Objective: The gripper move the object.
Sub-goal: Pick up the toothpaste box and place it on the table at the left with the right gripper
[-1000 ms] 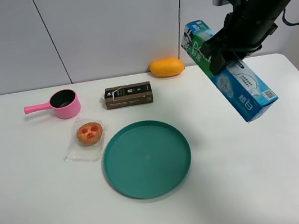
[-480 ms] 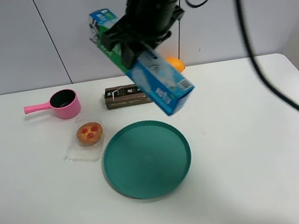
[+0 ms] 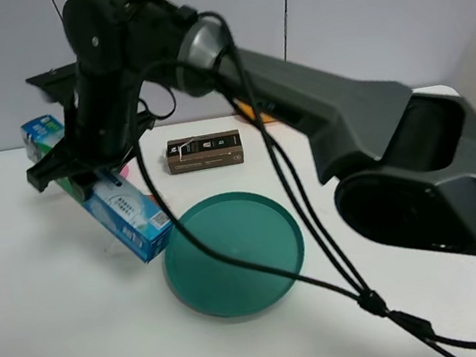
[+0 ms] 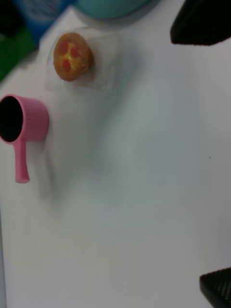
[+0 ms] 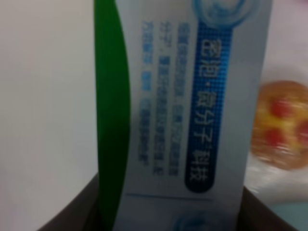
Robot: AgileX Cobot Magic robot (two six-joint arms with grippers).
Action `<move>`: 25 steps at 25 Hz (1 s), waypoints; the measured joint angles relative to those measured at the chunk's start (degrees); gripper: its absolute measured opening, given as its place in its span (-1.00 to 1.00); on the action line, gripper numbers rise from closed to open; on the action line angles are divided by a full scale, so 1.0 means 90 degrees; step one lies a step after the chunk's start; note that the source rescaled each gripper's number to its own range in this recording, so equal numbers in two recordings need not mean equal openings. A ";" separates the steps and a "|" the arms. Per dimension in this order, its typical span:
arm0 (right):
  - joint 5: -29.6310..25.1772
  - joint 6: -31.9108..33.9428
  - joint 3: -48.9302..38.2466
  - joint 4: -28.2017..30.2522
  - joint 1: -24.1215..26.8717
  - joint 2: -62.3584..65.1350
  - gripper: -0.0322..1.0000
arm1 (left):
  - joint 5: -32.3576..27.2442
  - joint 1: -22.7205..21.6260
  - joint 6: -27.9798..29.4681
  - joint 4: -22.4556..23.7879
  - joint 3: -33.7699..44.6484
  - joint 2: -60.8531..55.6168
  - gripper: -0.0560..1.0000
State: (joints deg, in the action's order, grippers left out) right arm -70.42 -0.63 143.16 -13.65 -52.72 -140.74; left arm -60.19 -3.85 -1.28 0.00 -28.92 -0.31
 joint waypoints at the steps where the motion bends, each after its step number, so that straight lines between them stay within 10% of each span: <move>1: 0.0000 0.0000 0.0059 -0.0005 -0.0106 -0.0116 -0.90 | 0.0000 0.0000 0.0000 0.0000 0.0000 0.0000 1.00; 25: 0.0017 0.0321 0.0146 -0.0155 -0.0564 -0.1446 -0.90 | 0.0000 0.0000 0.0000 0.0000 0.0000 0.0000 1.00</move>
State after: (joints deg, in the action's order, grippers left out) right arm -70.27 2.26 144.47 -15.04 -57.79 -153.75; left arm -60.19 -3.85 -1.28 0.00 -28.92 -0.31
